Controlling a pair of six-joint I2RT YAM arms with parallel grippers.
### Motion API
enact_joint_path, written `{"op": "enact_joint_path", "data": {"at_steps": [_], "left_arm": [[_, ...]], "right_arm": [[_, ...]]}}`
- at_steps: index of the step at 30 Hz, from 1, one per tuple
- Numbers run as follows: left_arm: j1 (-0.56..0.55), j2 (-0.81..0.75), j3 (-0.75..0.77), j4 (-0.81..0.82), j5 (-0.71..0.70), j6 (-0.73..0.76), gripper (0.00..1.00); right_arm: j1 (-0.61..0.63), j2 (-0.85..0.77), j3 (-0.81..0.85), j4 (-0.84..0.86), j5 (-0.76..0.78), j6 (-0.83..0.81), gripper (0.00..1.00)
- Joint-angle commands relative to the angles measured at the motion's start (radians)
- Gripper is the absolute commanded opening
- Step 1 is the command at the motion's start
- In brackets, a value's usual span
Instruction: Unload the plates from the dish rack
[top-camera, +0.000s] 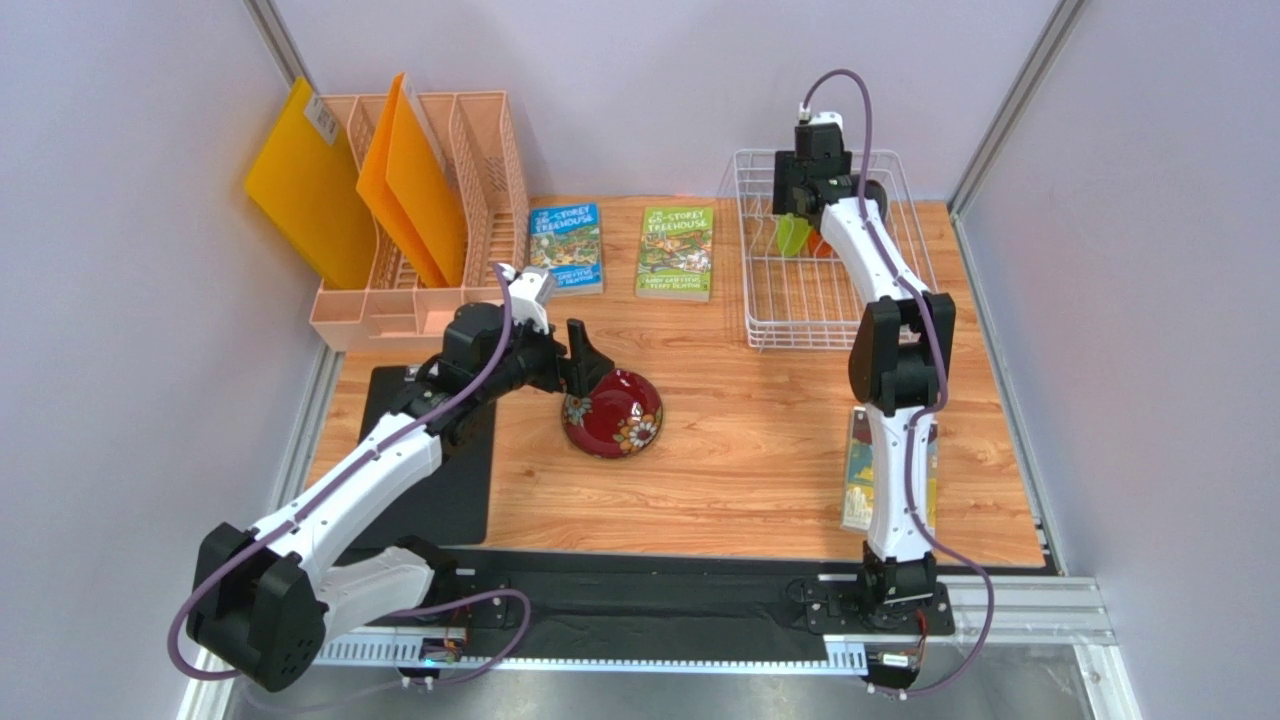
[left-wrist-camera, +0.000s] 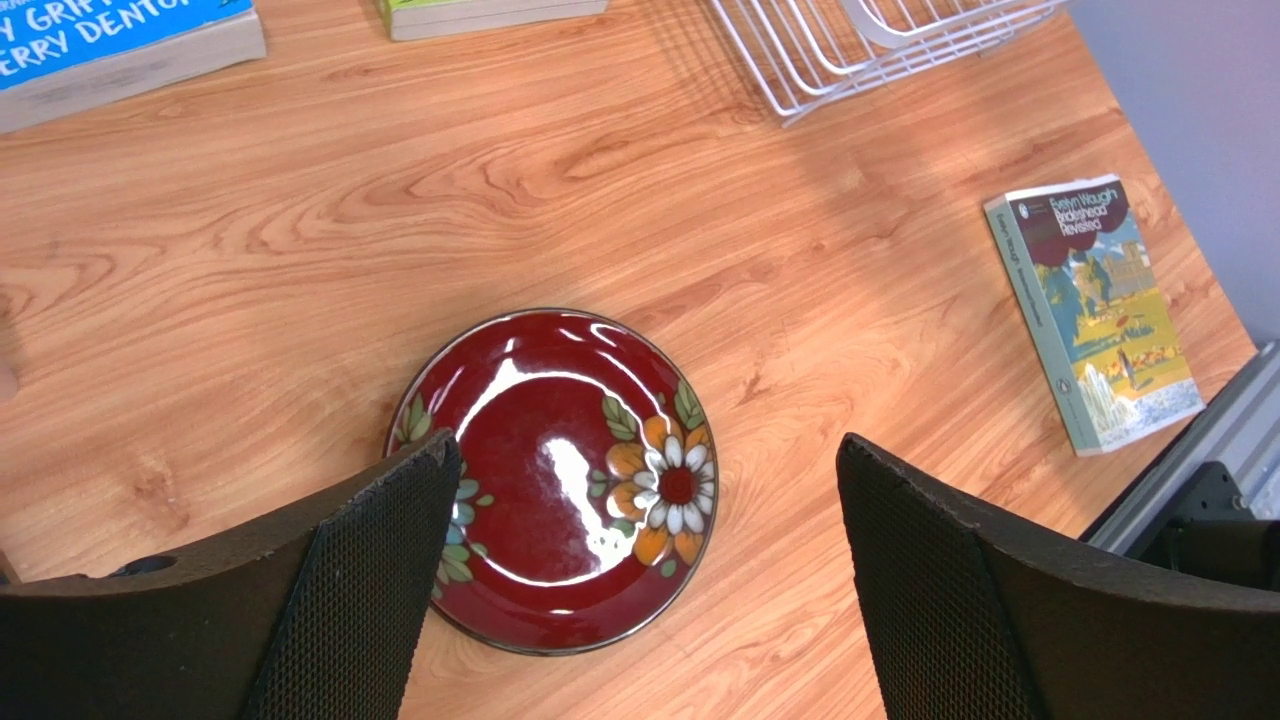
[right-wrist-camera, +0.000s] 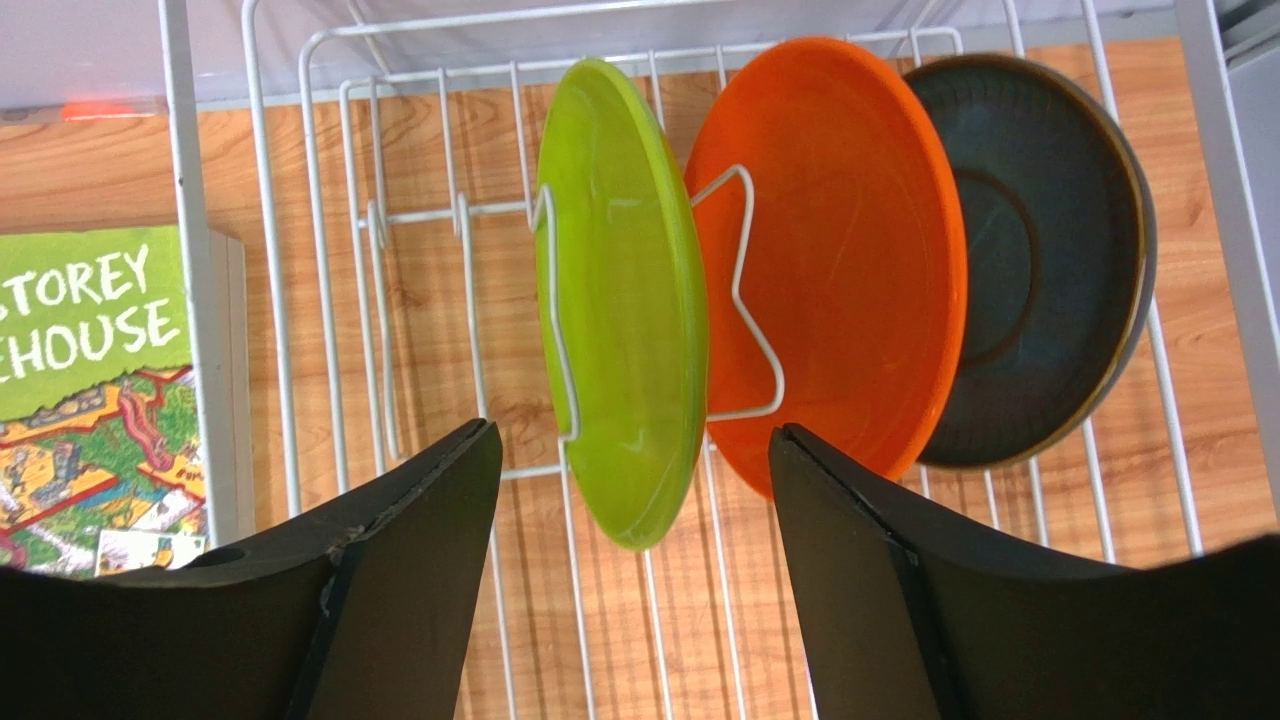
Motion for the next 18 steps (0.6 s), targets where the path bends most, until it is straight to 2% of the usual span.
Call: {"op": "enact_joint_path", "data": {"at_steps": [1,8,12,15,16,17,18], "left_arm": [[-0.003,-0.009,0.048,0.026,0.012,0.034,0.99],[-0.003,-0.001,0.057,0.006,0.000,0.047,0.99],[-0.003,-0.004,0.066,-0.020,-0.018,0.045,0.99],[-0.003,-0.014,0.063,-0.028,-0.031,0.053,0.99],[-0.003,-0.015,0.062,-0.031,-0.035,0.056,0.99],[-0.003,-0.018,0.062,-0.031,-0.041,0.057,0.99],[-0.003,-0.018,0.062,-0.030,-0.044,0.057,0.99]], "right_arm": [[-0.009,0.039,0.082,0.032,0.036,-0.044,0.69],[-0.007,0.079,0.119,0.031,0.022,-0.053,0.39],[-0.009,0.100,0.131,0.016,0.016,-0.051,0.40],[-0.009,0.108,0.136,0.014,0.021,-0.050,0.34],[-0.009,0.110,0.134,0.014,0.017,-0.053,0.29],[-0.009,0.110,0.134,0.014,0.022,-0.053,0.17],[-0.006,0.107,0.133,0.014,0.024,-0.053,0.10]]}}
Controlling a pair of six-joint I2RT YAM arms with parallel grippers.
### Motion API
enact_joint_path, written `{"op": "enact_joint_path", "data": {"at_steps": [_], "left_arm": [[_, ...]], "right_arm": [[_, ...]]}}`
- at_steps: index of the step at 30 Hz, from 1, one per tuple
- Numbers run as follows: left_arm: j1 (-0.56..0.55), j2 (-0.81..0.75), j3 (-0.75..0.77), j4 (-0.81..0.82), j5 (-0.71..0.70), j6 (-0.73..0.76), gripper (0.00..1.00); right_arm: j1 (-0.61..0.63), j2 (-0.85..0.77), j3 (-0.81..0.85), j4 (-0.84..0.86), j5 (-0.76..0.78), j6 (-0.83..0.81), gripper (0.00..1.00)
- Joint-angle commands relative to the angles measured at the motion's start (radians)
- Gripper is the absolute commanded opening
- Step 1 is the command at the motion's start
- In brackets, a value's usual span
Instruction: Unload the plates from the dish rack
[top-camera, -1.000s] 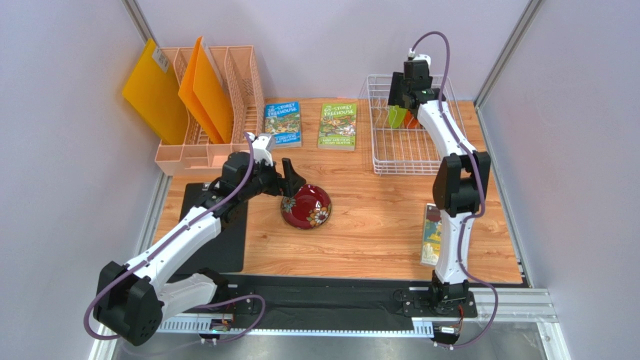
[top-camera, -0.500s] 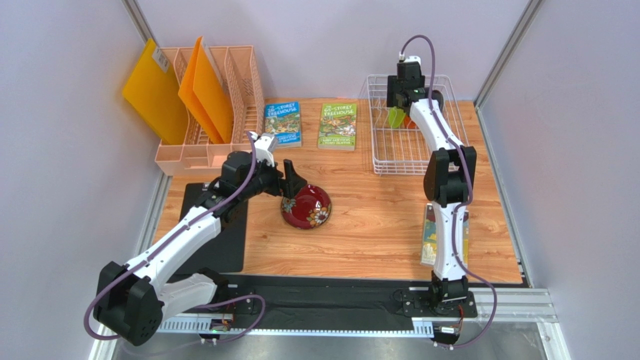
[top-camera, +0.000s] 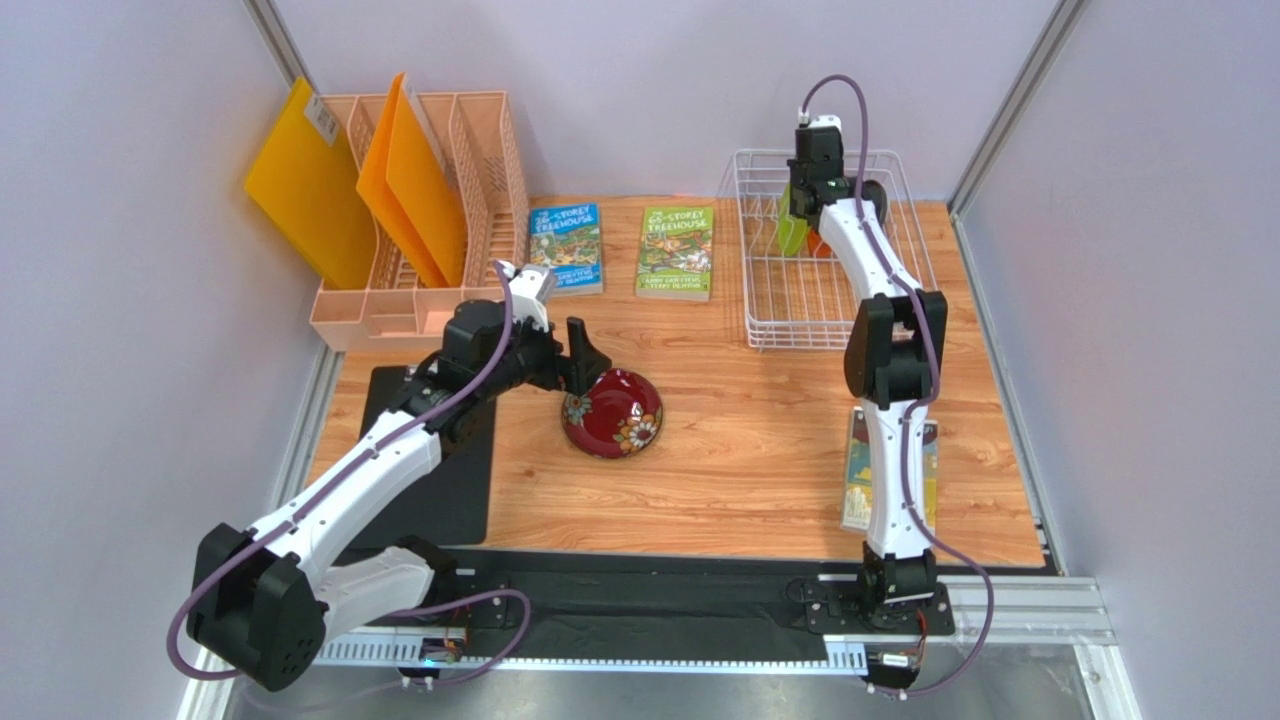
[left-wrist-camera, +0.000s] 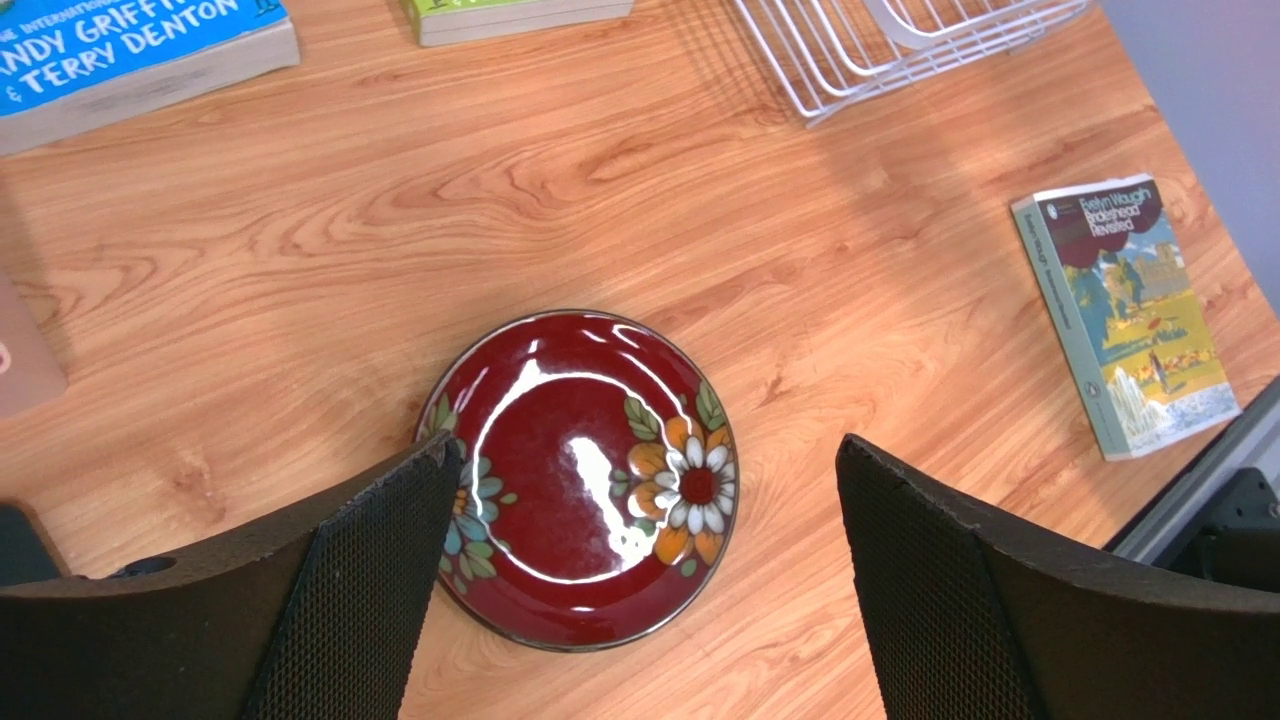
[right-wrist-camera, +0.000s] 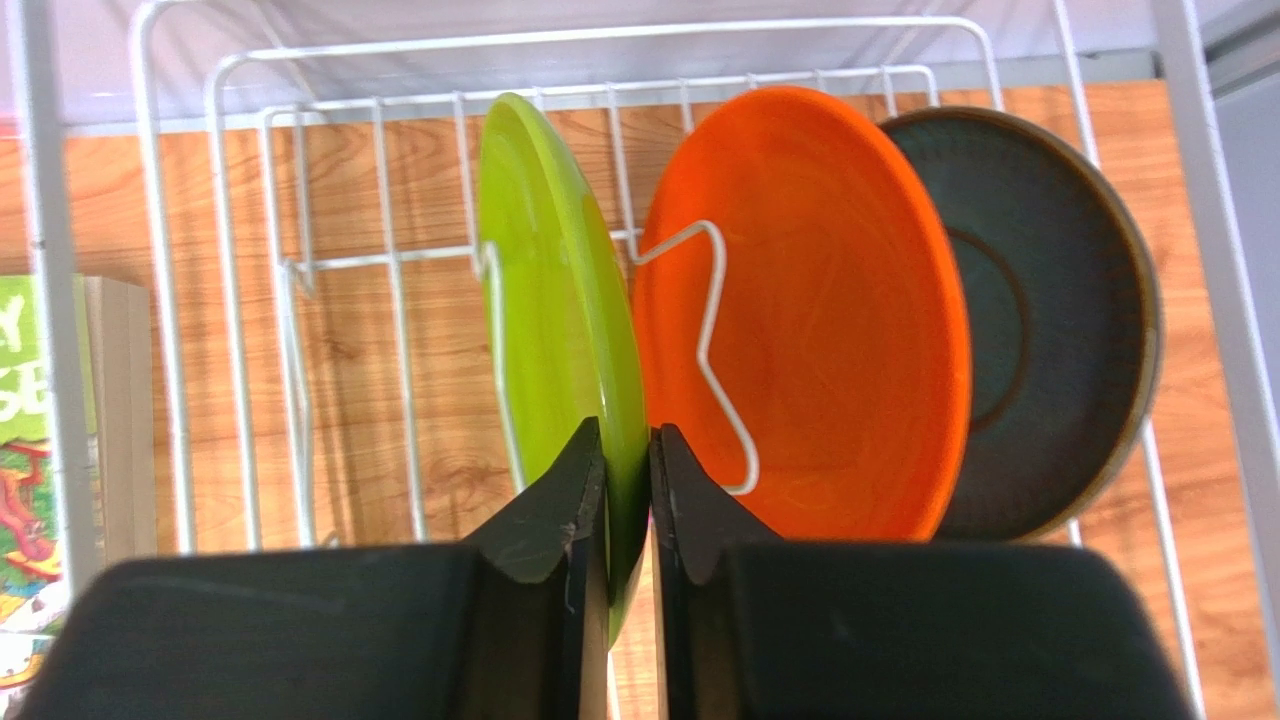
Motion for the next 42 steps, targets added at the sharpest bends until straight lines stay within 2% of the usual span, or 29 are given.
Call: {"op": "enact_joint_path", "data": {"at_steps": [1,2,4,11,16,19,22,28,31,33,35,37,42], "left_arm": [[-0.003,-0.019,0.038,0.000,-0.026,0.037,0.99],[-0.003,-0.016,0.038,0.000,-0.029,0.037,0.99],[-0.003,-0.011,0.038,0.000,-0.034,0.036,0.99],[-0.003,-0.016,0.023,-0.027,-0.208,-0.003,0.99],[-0.003,-0.036,-0.003,-0.011,-0.284,-0.010,0.99],[-0.003,-0.060,-0.008,-0.026,-0.318,-0.027,0.99],[-0.003,-0.054,0.017,-0.067,-0.278,-0.006,0.99],[-0.003,-0.050,-0.001,-0.035,-0.194,-0.056,0.99],[-0.003,-0.034,-0.008,-0.008,-0.125,-0.086,0.99],[-0.003,-0.016,-0.024,0.047,-0.056,-0.110,0.99],[-0.003,0.018,-0.031,0.107,0.021,-0.130,0.99],[-0.003,0.041,-0.035,0.136,0.064,-0.165,0.99],[-0.003,0.116,-0.101,0.374,0.233,-0.292,0.99]], "right_arm": [[0.002,0.015,0.045,0.012,0.005,-0.008,0.04],[0.005,0.014,0.045,0.012,0.015,-0.008,0.00],[0.015,0.003,0.040,0.015,0.044,-0.040,0.00],[0.121,-0.109,-0.015,0.121,0.334,-0.153,0.00],[0.160,-0.181,-0.045,0.158,0.469,-0.166,0.00],[0.178,-0.276,-0.139,0.190,0.531,-0.172,0.00],[0.192,-0.417,-0.283,0.219,0.537,-0.125,0.00],[0.258,-0.725,-0.553,0.155,0.456,0.027,0.00],[0.299,-0.883,-0.698,0.081,0.330,0.130,0.00],[0.308,-1.001,-0.778,0.049,0.174,0.196,0.00],[0.310,-1.115,-0.926,0.060,0.025,0.280,0.00],[0.312,-1.184,-1.021,0.095,-0.073,0.314,0.00],[0.313,-1.347,-1.292,0.244,-0.373,0.467,0.00]]}}
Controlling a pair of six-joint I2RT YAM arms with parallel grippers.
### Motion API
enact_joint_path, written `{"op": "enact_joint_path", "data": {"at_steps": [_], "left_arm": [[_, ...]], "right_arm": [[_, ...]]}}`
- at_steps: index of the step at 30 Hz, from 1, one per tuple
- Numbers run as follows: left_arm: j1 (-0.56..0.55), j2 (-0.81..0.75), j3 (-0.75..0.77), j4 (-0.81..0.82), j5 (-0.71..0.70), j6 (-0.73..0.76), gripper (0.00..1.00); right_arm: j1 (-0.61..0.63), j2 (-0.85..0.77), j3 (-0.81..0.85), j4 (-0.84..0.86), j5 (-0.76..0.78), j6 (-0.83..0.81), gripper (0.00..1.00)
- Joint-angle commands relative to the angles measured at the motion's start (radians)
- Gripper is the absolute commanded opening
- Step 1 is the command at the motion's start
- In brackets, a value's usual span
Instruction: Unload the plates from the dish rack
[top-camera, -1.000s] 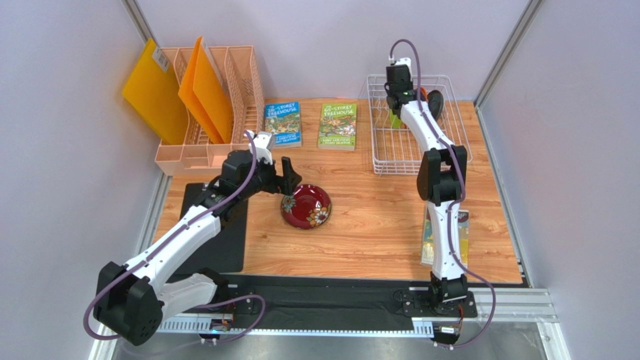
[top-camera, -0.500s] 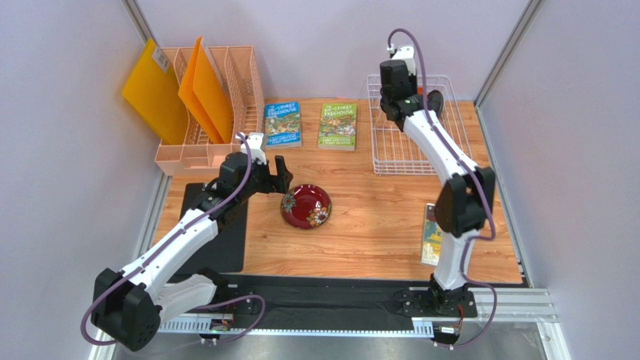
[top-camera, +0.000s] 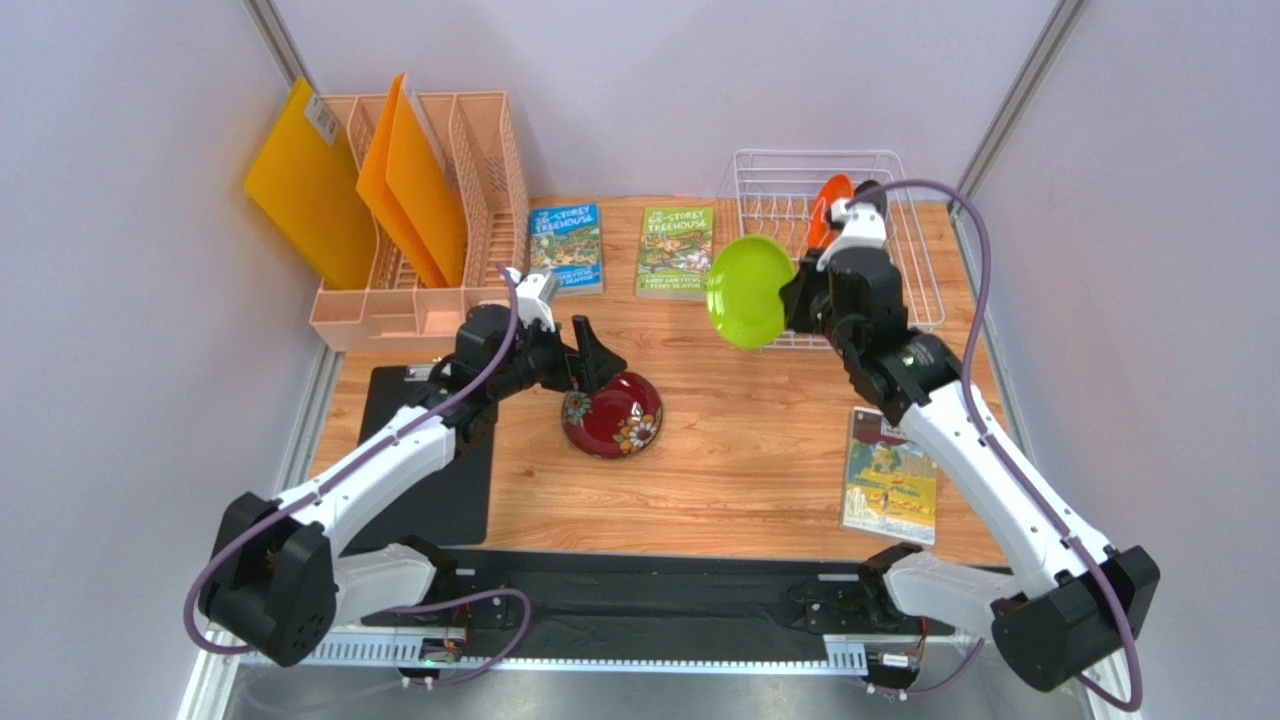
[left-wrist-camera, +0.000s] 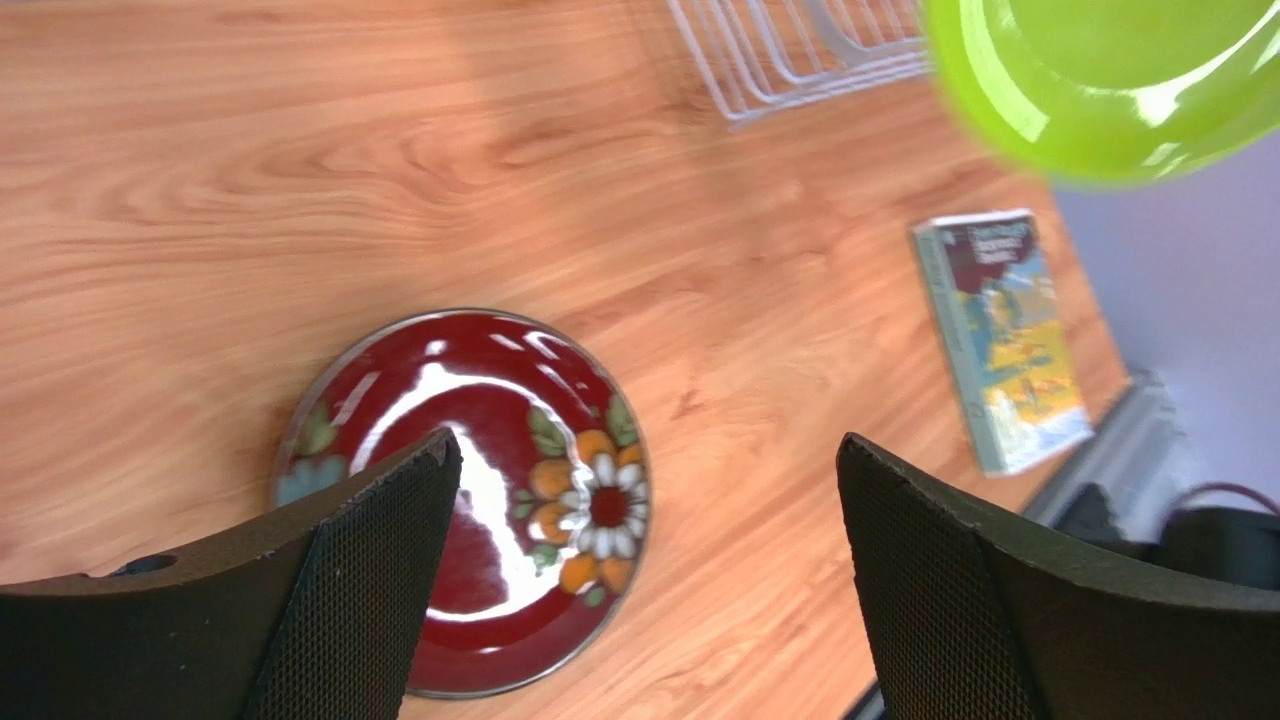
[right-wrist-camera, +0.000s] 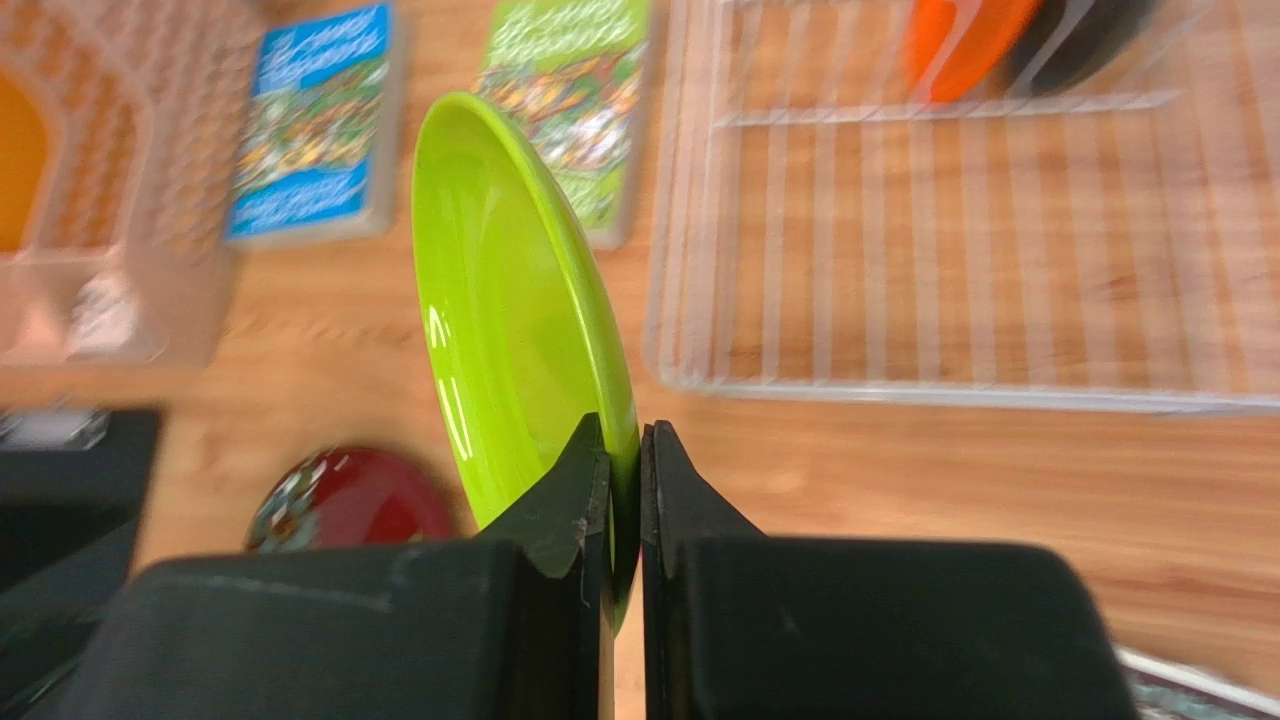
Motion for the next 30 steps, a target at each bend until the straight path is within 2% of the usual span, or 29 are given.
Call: {"op": "enact_joint_path", "data": {"at_steps": [1,7,17,20,21,23,24,26,27,30], "left_arm": [[-0.003,0.049,-0.053,0.292,0.186,-0.144,0.99],[-0.006,0.141,-0.095,0.466,0.267,-0.255,0.98],[-0.009,0.229,-0.156,0.708,0.286,-0.377,0.93],[-0.012,0.255,-0.165,0.770,0.290,-0.407,0.74],[-0.012,0.261,-0.167,0.790,0.290,-0.413,0.62],[-0.012,0.276,-0.165,0.797,0.295,-0.419,0.48],[-0.012,0.279,-0.165,0.799,0.295,-0.422,0.34],[-0.012,0.289,-0.164,0.801,0.302,-0.419,0.20],[-0.012,0.293,-0.162,0.801,0.302,-0.417,0.00],[-0.012,0.293,-0.174,0.801,0.292,-0.414,0.00]], "right_arm": [[0.004,-0.083,-0.172,0.151,-0.327,0.195,0.00],[0.018,-0.115,-0.278,0.209,-0.434,0.259,0.00],[0.021,-0.100,-0.371,0.361,-0.574,0.371,0.00],[0.021,-0.083,-0.388,0.405,-0.617,0.404,0.00],[0.020,-0.080,-0.390,0.416,-0.624,0.410,0.00],[0.021,-0.065,-0.394,0.434,-0.652,0.424,0.00],[0.021,-0.062,-0.396,0.442,-0.658,0.428,0.00],[0.021,-0.048,-0.398,0.453,-0.683,0.442,0.00],[0.021,-0.040,-0.398,0.480,-0.690,0.445,0.00],[0.021,-0.014,-0.381,0.474,-0.712,0.438,0.03]]}}
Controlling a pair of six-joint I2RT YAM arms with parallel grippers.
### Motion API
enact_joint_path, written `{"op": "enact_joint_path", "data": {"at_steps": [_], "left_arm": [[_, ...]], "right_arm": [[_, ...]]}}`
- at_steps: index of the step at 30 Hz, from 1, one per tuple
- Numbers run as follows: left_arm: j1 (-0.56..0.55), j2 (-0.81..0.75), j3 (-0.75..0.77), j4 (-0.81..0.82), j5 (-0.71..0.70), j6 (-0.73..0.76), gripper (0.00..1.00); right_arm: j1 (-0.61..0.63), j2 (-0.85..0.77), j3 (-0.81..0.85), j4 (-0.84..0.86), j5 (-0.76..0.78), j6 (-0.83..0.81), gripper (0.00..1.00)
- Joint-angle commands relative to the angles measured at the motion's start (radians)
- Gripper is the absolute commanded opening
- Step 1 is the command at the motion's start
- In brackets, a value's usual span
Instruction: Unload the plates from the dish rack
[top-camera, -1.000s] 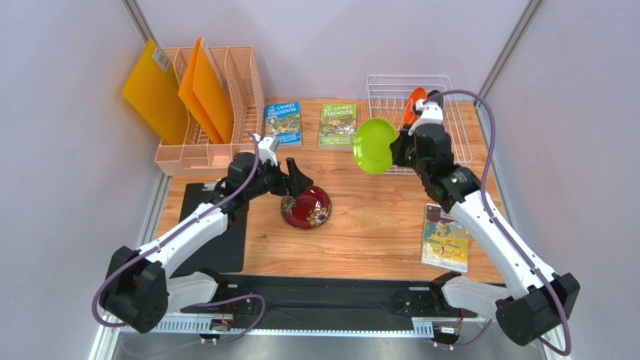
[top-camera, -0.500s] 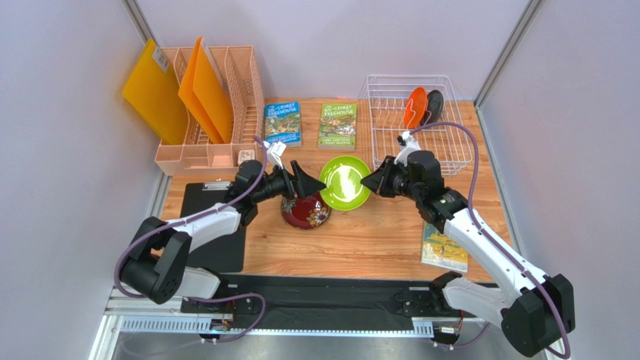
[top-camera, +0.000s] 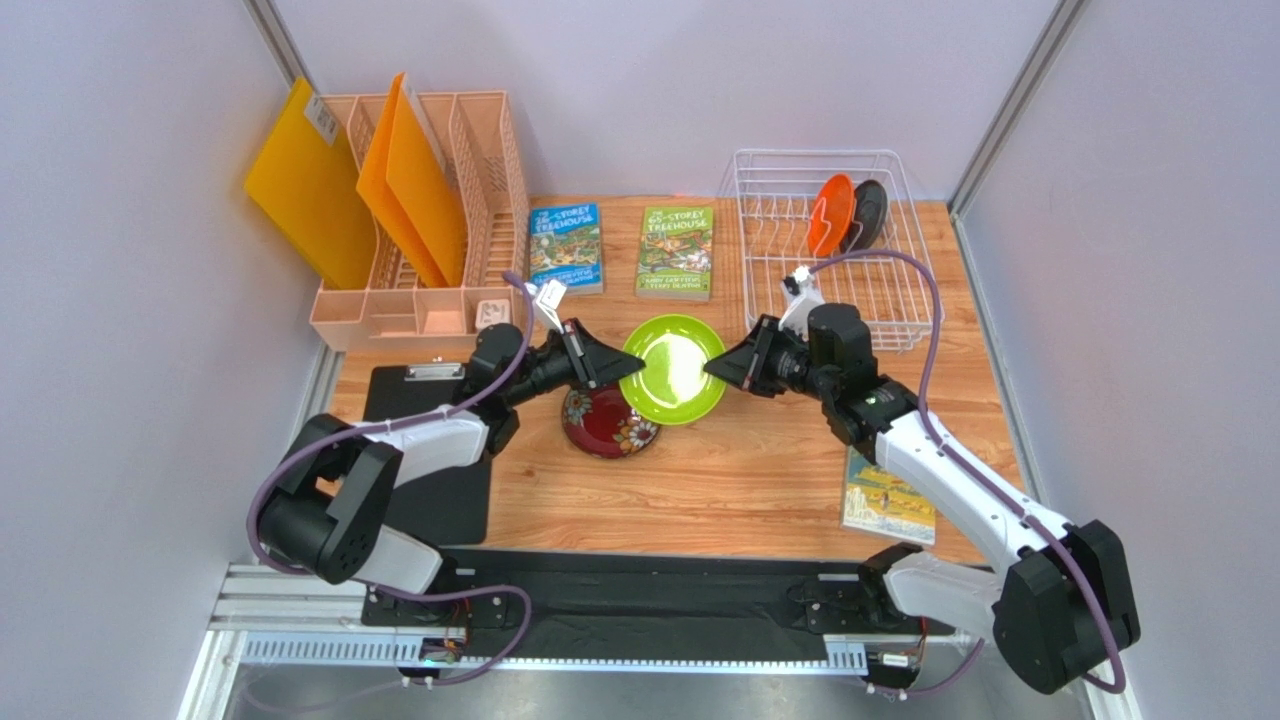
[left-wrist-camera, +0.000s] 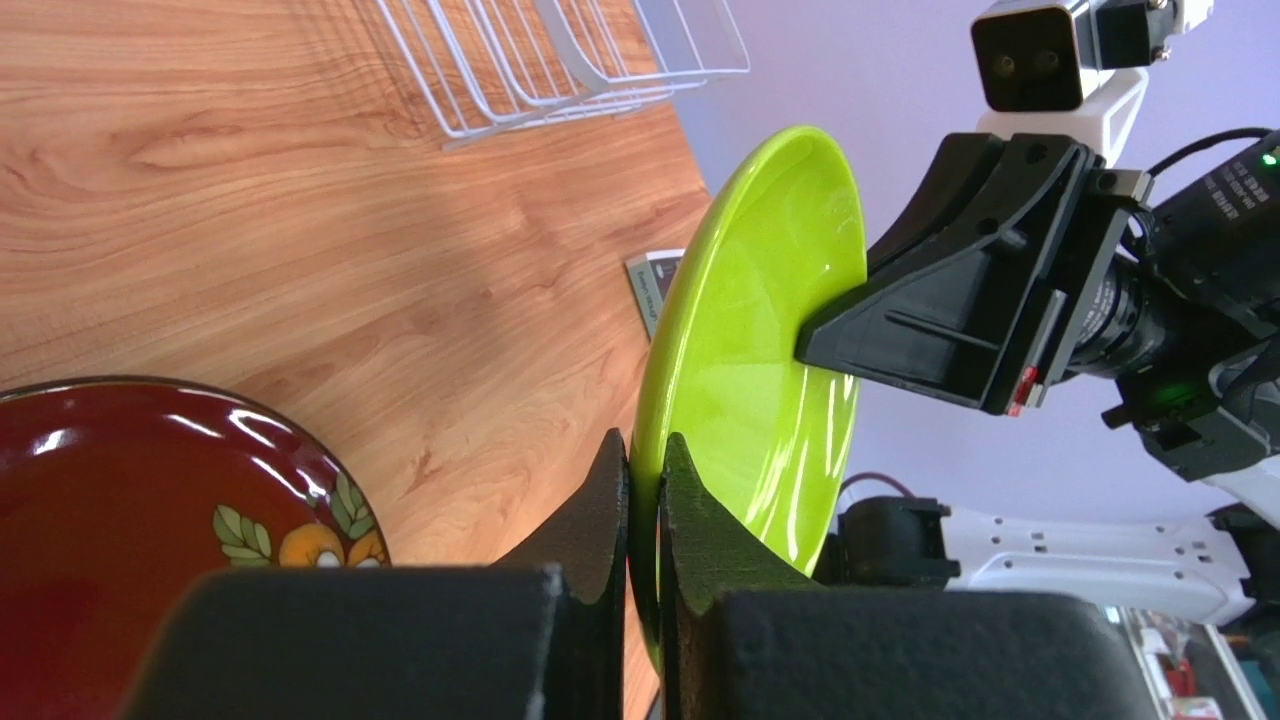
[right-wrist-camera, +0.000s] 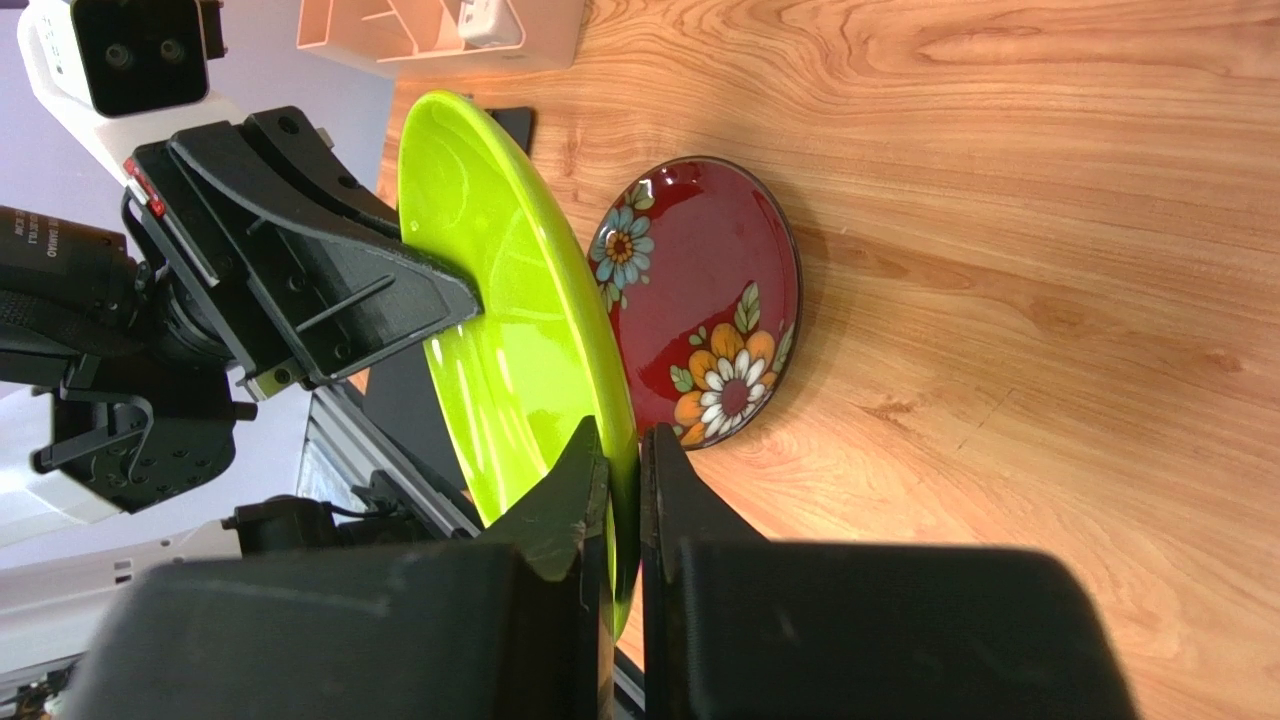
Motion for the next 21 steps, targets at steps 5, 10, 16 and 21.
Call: {"op": "enact_joint_path", "data": {"at_steps": [5,10,16,21], "left_arm": [[-0.013,-0.082,-0.047,-0.059,-0.099,0.118,0.00],[-0.013,-0.247,-0.053,-0.349,-0.304,0.242,0.00],[-0.013,-0.376,-0.047,-0.593,-0.470,0.311,0.00],[-0.013,-0.387,-0.072,-0.670,-0.553,0.322,0.00]], "right_arm": [[0.013,0.017,0.066,0.002,-0.026,0.000,0.52],[0.010,-0.021,0.130,-0.170,0.170,-0.109,0.71],[-0.010,-0.063,0.166,-0.248,0.264,-0.166,0.73],[-0.046,-0.086,0.202,-0.290,0.301,-0.205,0.74]]}}
